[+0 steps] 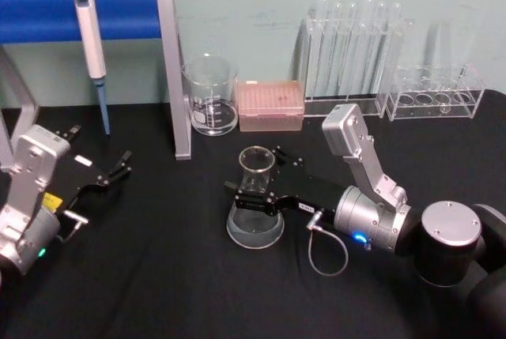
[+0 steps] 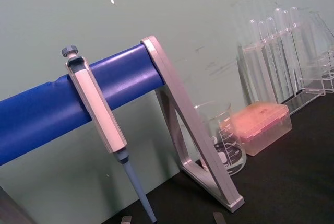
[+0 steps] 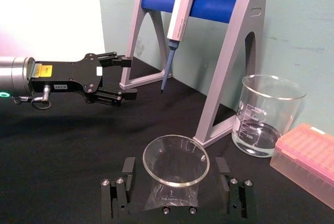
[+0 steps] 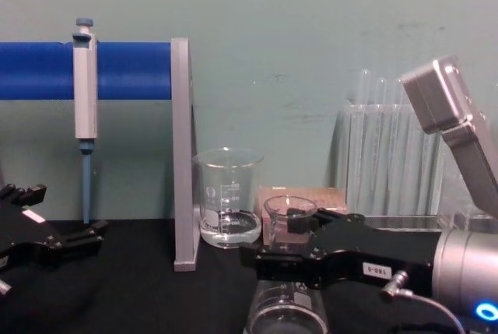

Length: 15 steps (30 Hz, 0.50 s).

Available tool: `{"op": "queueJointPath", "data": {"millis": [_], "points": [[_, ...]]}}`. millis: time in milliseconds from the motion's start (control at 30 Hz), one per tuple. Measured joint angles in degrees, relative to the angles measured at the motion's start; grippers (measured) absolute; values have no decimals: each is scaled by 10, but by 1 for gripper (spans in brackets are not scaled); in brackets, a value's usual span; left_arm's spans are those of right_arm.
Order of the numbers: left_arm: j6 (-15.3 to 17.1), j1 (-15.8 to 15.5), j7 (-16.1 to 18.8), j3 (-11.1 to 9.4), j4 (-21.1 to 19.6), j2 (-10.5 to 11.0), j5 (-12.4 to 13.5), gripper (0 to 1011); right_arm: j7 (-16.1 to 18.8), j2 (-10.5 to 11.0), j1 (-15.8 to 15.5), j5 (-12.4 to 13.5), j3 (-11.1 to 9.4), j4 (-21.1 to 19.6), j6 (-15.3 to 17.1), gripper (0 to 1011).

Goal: Grasp the erlenmeyer flask with one hand, shake it three times, then place it back.

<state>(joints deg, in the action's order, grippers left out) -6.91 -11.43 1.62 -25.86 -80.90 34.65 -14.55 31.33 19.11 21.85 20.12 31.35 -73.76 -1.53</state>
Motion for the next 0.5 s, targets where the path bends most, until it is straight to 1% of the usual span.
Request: {"op": "queueJointPath", "data": {"millis": [200, 233, 333, 400, 433, 500], "points": [[0, 0, 0, 0, 0, 0, 0, 1001, 0, 0, 0, 1, 0, 0, 0, 841], [0, 0, 0, 0, 0, 0, 0, 1001, 0, 0, 0, 1, 0, 0, 0, 841], [0, 0, 0, 0, 0, 0, 0, 1001, 0, 1, 0, 2, 0, -1, 0, 734], [0, 0, 0, 0, 0, 0, 0, 1001, 1, 1, -1, 2, 0, -1, 0, 695], [0, 0, 0, 0, 0, 0, 0, 1001, 1, 1, -1, 2, 0, -1, 0, 635], [0, 0, 0, 0, 0, 0, 0, 1001, 1, 1, -1, 2, 0, -1, 0, 596]]}}
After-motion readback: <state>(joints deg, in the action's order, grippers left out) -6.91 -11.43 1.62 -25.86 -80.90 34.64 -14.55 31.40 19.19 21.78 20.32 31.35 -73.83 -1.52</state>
